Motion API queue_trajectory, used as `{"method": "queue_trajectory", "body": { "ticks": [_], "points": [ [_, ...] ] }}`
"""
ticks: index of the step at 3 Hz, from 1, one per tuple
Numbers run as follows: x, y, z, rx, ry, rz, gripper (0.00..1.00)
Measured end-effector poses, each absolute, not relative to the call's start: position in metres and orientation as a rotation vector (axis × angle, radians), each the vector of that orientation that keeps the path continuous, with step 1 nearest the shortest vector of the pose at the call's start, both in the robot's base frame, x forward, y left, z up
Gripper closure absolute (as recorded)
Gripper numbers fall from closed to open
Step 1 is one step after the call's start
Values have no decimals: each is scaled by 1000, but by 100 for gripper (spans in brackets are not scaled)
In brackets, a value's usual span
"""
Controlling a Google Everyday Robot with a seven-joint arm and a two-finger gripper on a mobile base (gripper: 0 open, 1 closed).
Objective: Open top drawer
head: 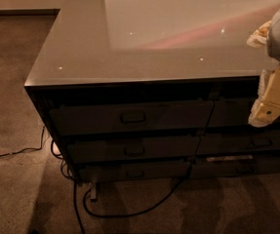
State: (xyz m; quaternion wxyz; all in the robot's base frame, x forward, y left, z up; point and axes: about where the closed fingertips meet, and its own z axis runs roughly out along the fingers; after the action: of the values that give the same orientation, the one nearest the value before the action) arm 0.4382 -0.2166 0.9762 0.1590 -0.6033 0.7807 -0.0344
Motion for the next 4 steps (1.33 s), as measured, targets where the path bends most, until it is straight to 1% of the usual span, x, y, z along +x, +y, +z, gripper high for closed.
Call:
{"method": "queue_trajectory", "body": {
  "ticks": [1, 2, 3, 4],
  "points": [
    [438, -217, 976, -1725, 2232, -99, 0],
    [433, -216, 984, -1757, 2180, -156, 0],
    [435, -221, 965, -1789, 2145, -85, 0],
    [443, -216, 926, -1854, 2147, -14, 0]
  ]
}}
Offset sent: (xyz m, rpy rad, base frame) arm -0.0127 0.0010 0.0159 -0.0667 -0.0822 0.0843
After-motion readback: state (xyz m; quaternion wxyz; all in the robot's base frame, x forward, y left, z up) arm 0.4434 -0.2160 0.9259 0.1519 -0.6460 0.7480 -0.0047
